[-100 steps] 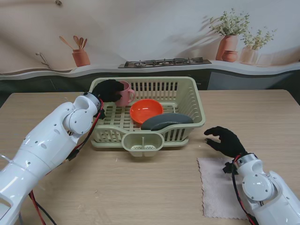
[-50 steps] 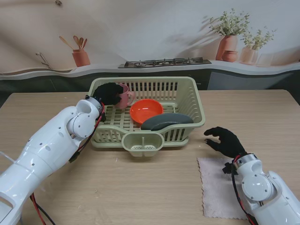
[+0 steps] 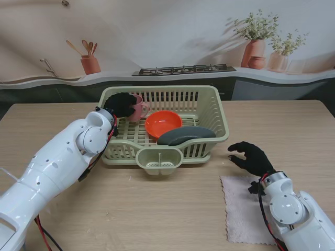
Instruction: Clear dishes and wipe the table
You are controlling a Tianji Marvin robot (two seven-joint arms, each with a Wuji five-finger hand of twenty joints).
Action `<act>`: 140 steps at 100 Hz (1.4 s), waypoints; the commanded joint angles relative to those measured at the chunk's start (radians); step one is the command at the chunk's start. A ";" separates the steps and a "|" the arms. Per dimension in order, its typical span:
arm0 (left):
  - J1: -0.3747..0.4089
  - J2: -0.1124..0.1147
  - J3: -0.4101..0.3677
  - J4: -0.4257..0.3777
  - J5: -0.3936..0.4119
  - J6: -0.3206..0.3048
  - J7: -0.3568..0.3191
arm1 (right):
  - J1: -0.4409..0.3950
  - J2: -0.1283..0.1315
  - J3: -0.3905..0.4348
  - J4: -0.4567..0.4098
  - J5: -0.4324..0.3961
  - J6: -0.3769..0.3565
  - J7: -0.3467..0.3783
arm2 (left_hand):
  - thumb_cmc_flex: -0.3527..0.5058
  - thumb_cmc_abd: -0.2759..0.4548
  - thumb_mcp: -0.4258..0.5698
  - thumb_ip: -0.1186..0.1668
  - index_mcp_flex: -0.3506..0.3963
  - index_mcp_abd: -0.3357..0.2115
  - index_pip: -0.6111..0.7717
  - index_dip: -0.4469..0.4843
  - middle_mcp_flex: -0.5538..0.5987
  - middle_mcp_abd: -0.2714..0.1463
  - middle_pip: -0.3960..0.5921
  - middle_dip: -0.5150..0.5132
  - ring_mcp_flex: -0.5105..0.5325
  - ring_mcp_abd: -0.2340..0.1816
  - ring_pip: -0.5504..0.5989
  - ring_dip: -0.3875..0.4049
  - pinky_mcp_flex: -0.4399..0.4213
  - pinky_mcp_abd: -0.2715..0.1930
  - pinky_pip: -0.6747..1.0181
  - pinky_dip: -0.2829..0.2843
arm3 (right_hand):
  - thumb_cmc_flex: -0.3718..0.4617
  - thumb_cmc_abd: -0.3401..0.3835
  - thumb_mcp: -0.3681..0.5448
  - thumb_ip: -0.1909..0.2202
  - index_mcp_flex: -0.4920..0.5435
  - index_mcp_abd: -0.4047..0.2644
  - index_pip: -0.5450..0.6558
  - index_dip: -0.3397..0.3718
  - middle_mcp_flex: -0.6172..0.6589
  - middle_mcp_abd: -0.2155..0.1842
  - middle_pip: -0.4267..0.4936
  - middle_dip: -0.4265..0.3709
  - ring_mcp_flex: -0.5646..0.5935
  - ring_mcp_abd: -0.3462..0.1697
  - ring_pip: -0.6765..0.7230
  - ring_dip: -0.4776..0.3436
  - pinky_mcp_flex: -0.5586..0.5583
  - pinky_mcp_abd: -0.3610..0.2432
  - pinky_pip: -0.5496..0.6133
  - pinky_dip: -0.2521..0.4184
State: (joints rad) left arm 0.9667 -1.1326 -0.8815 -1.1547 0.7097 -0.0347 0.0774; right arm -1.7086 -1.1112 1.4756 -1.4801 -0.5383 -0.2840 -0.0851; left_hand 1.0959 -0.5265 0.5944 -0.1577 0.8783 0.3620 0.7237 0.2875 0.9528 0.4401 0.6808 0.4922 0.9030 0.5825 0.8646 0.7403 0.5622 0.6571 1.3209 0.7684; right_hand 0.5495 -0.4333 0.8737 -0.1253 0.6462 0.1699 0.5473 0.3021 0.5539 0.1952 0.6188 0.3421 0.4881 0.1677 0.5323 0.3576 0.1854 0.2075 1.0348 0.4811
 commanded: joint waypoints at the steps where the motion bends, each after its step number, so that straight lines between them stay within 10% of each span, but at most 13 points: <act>1: 0.007 -0.001 0.003 0.009 -0.008 0.014 -0.022 | -0.002 -0.003 -0.002 0.001 -0.002 -0.003 0.010 | 0.071 0.087 -0.011 0.043 0.040 -0.031 0.006 -0.016 0.020 0.066 0.008 -0.016 -0.034 0.049 -0.016 -0.022 -0.029 0.041 -0.038 -0.013 | -0.020 -0.005 0.013 0.035 0.003 0.002 -0.005 0.005 0.017 -0.006 -0.009 -0.015 0.006 -0.007 -0.016 0.001 -0.011 0.013 -0.002 0.010; 89: 0.014 0.000 0.022 -0.024 -0.067 0.138 -0.118 | 0.002 -0.003 -0.002 0.010 -0.002 -0.009 0.004 | -0.017 0.143 -0.196 0.073 -0.039 -0.051 -0.126 -0.018 -0.184 0.038 -0.066 -0.067 -0.302 0.060 -0.105 -0.075 -0.335 0.035 -0.206 -0.048 | -0.022 -0.005 0.012 0.035 0.003 0.000 -0.005 0.005 0.017 -0.005 -0.010 -0.015 0.005 -0.007 -0.016 0.002 -0.012 0.013 -0.003 0.011; 140: 0.031 -0.001 -0.026 -0.048 -0.072 0.076 -0.090 | 0.004 -0.003 -0.001 0.012 -0.002 -0.012 0.005 | -0.248 0.104 0.023 0.045 -0.117 -0.075 -0.192 0.054 -0.328 -0.007 -0.077 -0.064 -0.451 0.002 -0.145 -0.085 -0.466 -0.070 -0.231 -0.143 | -0.022 -0.006 0.013 0.035 0.003 0.001 -0.005 0.005 0.016 -0.006 -0.010 -0.015 0.005 -0.006 -0.017 0.002 -0.011 0.014 -0.003 0.012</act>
State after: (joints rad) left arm 0.9898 -1.1364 -0.8994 -1.1956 0.6378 0.0518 -0.0113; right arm -1.7043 -1.1123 1.4755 -1.4681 -0.5385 -0.2889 -0.0913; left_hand 0.8740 -0.4152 0.5793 -0.1163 0.7899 0.2966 0.5183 0.3348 0.6468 0.4437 0.6023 0.4413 0.4786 0.6001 0.7260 0.6626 0.1187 0.6032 1.1100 0.6458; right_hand 0.5495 -0.4333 0.8736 -0.1253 0.6462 0.1700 0.5472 0.3021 0.5540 0.1952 0.6187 0.3421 0.4881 0.1677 0.5319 0.3576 0.1854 0.2075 1.0340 0.4811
